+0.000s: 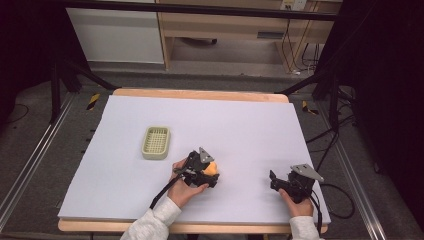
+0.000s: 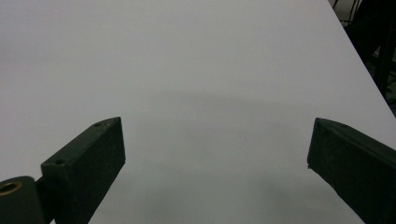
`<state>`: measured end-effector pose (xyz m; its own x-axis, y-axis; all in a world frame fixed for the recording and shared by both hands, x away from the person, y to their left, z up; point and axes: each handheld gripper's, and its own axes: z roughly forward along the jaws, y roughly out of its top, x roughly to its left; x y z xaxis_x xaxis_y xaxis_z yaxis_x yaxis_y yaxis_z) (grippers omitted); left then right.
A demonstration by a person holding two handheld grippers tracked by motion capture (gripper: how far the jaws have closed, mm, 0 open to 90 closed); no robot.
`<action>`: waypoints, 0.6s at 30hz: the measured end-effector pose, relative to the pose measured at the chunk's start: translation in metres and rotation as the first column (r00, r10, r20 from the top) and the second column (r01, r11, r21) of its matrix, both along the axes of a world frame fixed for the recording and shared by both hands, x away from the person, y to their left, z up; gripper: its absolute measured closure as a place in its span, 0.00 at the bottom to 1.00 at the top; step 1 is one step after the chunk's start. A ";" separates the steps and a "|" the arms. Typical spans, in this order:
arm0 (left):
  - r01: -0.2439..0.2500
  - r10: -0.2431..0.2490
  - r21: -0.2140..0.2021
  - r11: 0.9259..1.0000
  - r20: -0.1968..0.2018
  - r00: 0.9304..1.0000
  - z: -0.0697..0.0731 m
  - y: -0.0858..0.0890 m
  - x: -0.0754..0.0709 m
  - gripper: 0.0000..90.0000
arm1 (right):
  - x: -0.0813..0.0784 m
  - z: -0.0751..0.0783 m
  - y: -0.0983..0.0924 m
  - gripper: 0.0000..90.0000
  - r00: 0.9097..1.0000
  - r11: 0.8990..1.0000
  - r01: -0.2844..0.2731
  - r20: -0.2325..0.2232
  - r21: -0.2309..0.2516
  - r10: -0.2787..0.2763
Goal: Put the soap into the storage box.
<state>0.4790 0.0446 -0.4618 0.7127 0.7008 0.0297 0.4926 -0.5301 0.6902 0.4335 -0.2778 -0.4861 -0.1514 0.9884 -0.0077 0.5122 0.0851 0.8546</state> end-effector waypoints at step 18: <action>-0.036 0.038 -0.050 0.998 0.037 0.999 0.018 0.017 -0.002 0.28 | 0.000 0.000 0.000 0.05 1.000 1.000 0.000 0.000 -0.001 0.000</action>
